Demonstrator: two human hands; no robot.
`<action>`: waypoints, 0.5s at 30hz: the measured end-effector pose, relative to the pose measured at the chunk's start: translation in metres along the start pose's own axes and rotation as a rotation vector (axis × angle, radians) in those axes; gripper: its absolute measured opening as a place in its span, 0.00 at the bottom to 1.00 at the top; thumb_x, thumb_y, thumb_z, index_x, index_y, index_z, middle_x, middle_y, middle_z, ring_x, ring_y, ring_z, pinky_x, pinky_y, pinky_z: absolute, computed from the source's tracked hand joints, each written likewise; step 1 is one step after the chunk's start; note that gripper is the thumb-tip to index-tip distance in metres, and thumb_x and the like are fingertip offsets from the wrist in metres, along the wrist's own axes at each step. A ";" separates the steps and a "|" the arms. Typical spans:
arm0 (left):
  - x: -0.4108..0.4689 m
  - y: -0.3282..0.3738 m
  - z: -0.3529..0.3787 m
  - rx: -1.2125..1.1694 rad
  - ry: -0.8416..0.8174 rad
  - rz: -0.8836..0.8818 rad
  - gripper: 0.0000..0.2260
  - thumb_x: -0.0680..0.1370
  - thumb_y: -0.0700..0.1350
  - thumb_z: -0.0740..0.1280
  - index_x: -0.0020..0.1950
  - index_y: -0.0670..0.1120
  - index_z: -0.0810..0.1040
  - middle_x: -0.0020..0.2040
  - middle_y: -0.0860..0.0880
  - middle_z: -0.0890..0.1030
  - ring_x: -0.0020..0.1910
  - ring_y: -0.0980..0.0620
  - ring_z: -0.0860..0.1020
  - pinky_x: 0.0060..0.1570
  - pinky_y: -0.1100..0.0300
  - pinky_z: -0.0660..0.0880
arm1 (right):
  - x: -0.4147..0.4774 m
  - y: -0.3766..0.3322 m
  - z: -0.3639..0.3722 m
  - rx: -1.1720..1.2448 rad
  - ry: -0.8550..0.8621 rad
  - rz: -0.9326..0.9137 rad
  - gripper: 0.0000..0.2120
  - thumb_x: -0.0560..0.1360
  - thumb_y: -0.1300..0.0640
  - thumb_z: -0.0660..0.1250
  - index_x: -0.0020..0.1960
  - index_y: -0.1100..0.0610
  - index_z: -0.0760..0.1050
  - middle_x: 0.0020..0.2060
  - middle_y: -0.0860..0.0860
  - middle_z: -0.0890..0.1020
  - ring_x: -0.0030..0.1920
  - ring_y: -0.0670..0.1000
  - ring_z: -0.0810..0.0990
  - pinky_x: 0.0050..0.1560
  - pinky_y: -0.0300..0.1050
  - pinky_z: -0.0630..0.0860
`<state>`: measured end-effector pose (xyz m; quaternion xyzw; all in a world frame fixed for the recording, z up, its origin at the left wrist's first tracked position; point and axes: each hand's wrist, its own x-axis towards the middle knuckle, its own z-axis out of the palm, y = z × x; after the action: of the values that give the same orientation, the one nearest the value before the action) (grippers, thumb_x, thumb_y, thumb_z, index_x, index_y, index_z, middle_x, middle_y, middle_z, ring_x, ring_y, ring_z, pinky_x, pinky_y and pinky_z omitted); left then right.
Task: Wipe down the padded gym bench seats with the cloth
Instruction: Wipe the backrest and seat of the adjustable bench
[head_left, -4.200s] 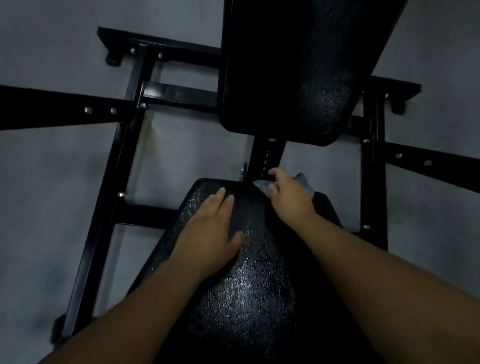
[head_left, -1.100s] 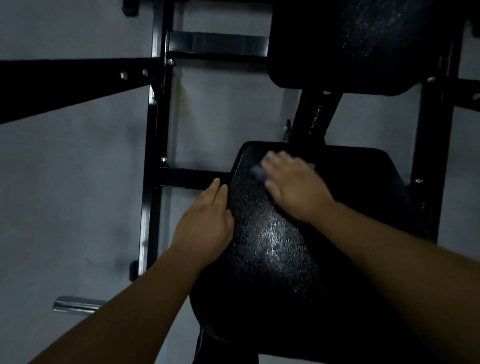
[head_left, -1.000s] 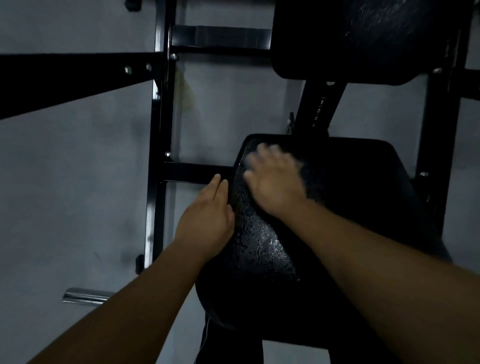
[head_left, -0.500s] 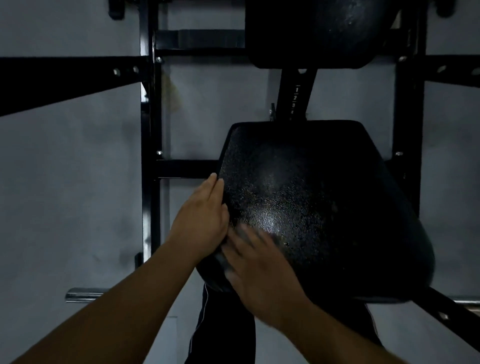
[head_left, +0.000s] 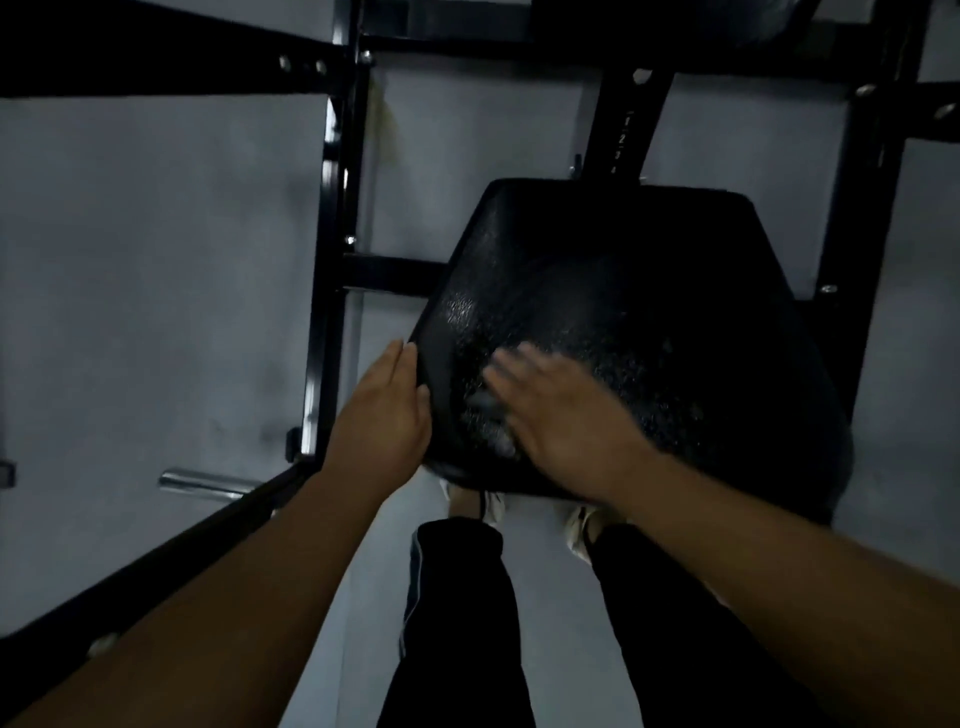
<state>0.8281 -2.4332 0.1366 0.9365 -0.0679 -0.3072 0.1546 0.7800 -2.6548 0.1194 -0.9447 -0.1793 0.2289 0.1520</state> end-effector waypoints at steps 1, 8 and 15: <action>-0.007 -0.004 0.000 -0.009 -0.007 -0.018 0.23 0.84 0.48 0.54 0.78 0.41 0.62 0.77 0.40 0.64 0.74 0.42 0.66 0.73 0.49 0.65 | 0.008 0.011 -0.001 -0.003 0.006 0.056 0.27 0.81 0.49 0.49 0.75 0.57 0.68 0.74 0.56 0.70 0.74 0.60 0.68 0.71 0.58 0.66; -0.033 -0.027 -0.012 0.024 -0.002 -0.006 0.24 0.85 0.47 0.54 0.80 0.41 0.57 0.80 0.41 0.58 0.78 0.44 0.60 0.75 0.52 0.58 | 0.068 -0.087 0.004 0.107 0.051 0.200 0.27 0.83 0.46 0.46 0.77 0.54 0.64 0.78 0.55 0.64 0.78 0.58 0.59 0.76 0.58 0.54; -0.024 -0.044 -0.018 0.075 -0.030 0.126 0.24 0.84 0.44 0.56 0.80 0.41 0.57 0.80 0.41 0.58 0.78 0.43 0.60 0.75 0.52 0.59 | 0.019 -0.069 0.006 0.039 0.047 0.139 0.22 0.83 0.51 0.57 0.75 0.56 0.68 0.76 0.54 0.68 0.75 0.57 0.65 0.74 0.57 0.63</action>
<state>0.8209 -2.3820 0.1498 0.9310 -0.1403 -0.3080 0.1372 0.7738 -2.5843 0.1328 -0.9568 -0.1050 0.2201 0.1582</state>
